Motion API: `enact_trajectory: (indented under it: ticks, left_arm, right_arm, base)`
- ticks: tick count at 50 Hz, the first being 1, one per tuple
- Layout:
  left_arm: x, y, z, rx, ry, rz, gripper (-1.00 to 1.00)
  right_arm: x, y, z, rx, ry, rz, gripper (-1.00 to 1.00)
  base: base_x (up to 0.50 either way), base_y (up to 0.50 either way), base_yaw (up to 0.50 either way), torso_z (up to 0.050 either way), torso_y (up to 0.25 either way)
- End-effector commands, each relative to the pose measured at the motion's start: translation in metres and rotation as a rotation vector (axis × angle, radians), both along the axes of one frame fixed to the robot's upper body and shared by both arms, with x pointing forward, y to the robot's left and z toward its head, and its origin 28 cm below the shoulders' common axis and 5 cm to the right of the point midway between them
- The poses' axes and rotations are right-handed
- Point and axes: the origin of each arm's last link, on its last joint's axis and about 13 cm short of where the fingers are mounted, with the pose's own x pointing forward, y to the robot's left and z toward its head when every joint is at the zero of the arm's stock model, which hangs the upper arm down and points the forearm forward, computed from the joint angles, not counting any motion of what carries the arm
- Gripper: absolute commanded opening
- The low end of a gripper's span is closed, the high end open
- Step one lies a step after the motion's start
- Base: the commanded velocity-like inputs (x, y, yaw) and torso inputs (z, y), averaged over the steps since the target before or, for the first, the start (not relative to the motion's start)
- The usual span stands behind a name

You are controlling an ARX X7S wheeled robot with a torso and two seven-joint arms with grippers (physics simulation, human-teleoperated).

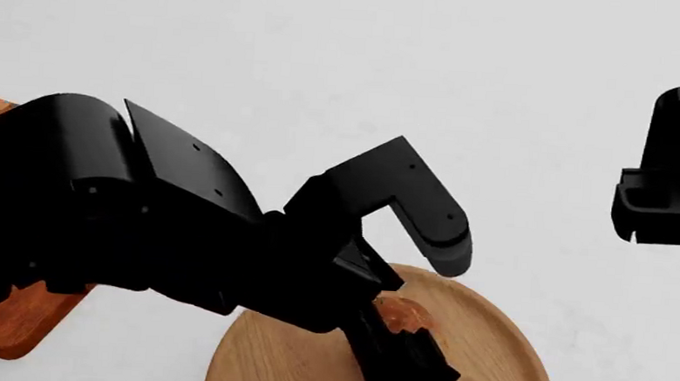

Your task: Place all breads on the cutting board.

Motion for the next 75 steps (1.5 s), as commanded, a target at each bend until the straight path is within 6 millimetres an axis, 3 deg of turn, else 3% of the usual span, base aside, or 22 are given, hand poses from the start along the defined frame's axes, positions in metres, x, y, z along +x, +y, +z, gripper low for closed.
enact_trajectory:
  ticks: [1, 23, 24, 51, 67, 75]
  left_arm:
    - [-0.005, -0.005, -0.007, 0.037, 0.011, -0.042, 1.0]
    - [-0.004, 0.002, -0.018, 0.096, -0.01, -0.015, 1.0]
    - [-0.005, 0.002, -0.017, 0.093, -0.014, -0.015, -1.0]
    - [-0.041, 0.026, 0.035, 0.023, -0.167, 0.021, -1.0]
    - [-0.028, 0.07, 0.057, -0.055, -0.206, 0.226, -1.0]
    - [-0.026, 0.1, 0.068, -0.064, -0.242, 0.355, -1.0]
  right_arm:
    - [0.0, -0.005, -0.002, 0.011, -0.026, 0.03, 1.0]
    - [0.0, -0.002, -0.007, 0.012, -0.024, 0.037, 1.0]
    - [0.0, -0.002, -0.007, 0.012, -0.025, 0.039, 1.0]
    - [-0.008, 0.003, 0.005, 0.006, -0.053, 0.052, 1.0]
    - [-0.008, 0.014, 0.02, -0.003, -0.07, 0.074, 1.0]
    - [-0.002, 0.017, 0.016, -0.001, -0.069, 0.098, 1.0]
  base:
    - [0.0, 0.0, 0.0, 0.0, 0.0]
    - [0.0, 0.0, 0.0, 0.0, 0.0]
    - [0.0, 0.0, 0.0, 0.0, 0.0]
    - [0.0, 0.0, 0.0, 0.0, 0.0]
    - [0.0, 0.0, 0.0, 0.0, 0.001]
    - [0.0, 0.0, 0.0, 0.0, 0.0]
